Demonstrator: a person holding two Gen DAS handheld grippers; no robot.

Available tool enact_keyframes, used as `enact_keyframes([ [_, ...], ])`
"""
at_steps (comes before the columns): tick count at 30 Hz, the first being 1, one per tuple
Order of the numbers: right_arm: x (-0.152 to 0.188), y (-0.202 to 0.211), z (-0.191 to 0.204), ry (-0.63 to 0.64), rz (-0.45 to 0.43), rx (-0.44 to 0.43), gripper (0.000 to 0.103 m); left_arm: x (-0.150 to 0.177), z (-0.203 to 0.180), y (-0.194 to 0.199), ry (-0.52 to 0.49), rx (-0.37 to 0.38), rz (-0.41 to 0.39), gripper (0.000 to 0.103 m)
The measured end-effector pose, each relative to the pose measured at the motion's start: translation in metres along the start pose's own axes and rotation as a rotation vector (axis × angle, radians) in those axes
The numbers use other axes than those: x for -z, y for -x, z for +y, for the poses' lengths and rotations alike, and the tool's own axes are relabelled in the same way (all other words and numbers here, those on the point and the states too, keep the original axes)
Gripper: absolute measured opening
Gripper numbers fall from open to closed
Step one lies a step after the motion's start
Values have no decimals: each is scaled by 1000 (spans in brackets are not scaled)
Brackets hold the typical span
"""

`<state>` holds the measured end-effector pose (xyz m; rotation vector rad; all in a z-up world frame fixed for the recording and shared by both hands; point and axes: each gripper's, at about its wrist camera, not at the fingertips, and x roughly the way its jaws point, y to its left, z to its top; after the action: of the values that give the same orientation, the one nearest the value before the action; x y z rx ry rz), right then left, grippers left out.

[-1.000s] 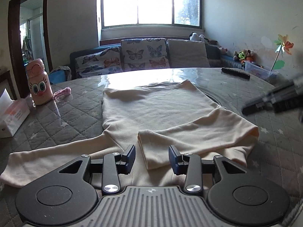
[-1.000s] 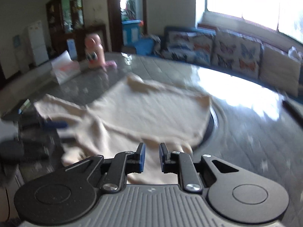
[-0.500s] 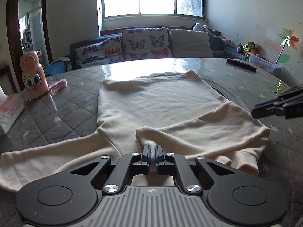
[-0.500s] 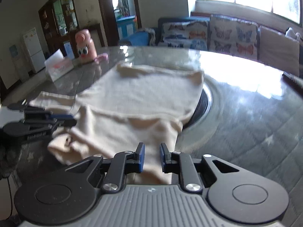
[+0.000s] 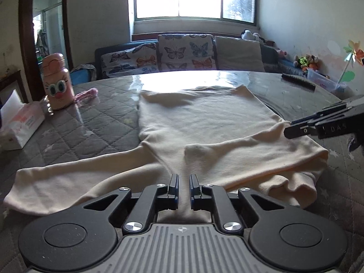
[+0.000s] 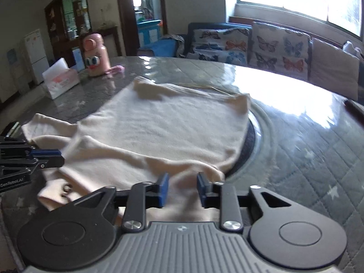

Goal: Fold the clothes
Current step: 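Release the folded sleeve and move the left gripper toward the other sleeve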

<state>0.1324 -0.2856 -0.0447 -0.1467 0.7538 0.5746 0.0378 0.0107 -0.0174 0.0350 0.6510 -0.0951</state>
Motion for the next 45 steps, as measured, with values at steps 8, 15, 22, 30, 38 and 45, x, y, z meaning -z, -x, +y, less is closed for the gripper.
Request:
enact_keyframes([
  [8,-12,-25,65,125,18,-115,28,18,67,31,175,-167,-2,30],
  [15,-15,-49,111,236,45,-159,29,27,131,45,319,-388,12,46],
  [22,-16,-47,124,286,34,-150,31,25,168,29,417,-485,35,46],
  [30,-13,-25,117,274,17,-149,34,14,183,14,448,-489,18,7],
  [38,-4,1,94,210,-15,-125,34,-64,139,43,331,-385,-199,6],
  [45,3,23,56,106,-60,-68,34,-104,31,54,115,-113,-303,6],
])
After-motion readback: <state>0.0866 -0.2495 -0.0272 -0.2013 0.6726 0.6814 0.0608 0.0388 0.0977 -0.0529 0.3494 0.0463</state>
